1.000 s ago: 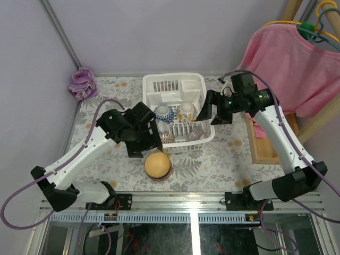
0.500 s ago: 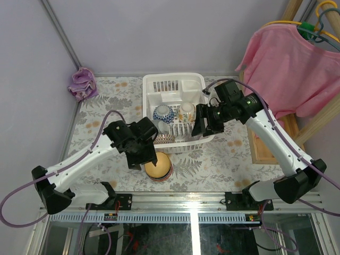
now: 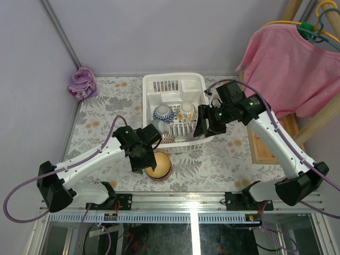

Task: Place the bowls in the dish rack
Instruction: Pick up the bowl from the center of the board.

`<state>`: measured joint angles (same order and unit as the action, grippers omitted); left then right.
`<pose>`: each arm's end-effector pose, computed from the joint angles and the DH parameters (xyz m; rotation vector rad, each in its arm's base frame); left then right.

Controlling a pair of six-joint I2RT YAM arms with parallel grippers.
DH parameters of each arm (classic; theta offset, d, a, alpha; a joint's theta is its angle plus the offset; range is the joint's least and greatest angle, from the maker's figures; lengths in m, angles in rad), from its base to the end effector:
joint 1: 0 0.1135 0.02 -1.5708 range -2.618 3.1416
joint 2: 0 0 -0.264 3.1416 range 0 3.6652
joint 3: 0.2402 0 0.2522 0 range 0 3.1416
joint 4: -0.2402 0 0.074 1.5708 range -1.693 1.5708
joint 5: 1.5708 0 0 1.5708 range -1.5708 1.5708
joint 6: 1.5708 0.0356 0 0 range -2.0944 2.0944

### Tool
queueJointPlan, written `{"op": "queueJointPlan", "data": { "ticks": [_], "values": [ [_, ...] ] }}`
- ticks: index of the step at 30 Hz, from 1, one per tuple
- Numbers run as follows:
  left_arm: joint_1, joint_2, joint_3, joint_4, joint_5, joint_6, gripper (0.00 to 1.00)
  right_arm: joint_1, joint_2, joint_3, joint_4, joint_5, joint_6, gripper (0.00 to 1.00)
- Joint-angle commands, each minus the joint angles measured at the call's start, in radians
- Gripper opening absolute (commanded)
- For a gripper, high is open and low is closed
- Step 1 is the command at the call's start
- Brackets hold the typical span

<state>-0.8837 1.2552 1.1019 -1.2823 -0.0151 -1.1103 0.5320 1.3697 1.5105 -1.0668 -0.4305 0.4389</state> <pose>0.1299 -0.1574 0.2778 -0.3465 3.0316 -0.1610 0.2211 0.1474 0.3810 -0.3130 2.6077 0.9148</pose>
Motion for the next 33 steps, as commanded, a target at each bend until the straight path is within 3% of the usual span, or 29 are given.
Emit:
{"op": "queueJointPlan", "data": {
  "ticks": [1,12,29,31,33],
  "values": [
    [-0.004,-0.019,-0.017,0.054,-0.03,-0.035,0.48,0.005,-0.03,-0.003,-0.087,-0.039,-0.031,0.66],
    [-0.001,0.077,-0.035,0.127,-0.035,0.002,0.47,0.005,-0.023,-0.016,-0.085,-0.045,-0.047,0.66],
    [0.003,0.093,-0.008,0.067,-0.097,0.025,0.41,0.005,-0.002,-0.023,-0.067,-0.086,-0.064,0.66],
    [0.005,0.093,-0.005,0.057,-0.109,0.029,0.32,0.007,0.012,-0.008,-0.068,-0.085,-0.077,0.62],
    [0.006,0.089,-0.017,0.067,-0.109,0.027,0.3,0.031,0.03,0.013,-0.081,-0.052,-0.092,0.62]
  ]
}}
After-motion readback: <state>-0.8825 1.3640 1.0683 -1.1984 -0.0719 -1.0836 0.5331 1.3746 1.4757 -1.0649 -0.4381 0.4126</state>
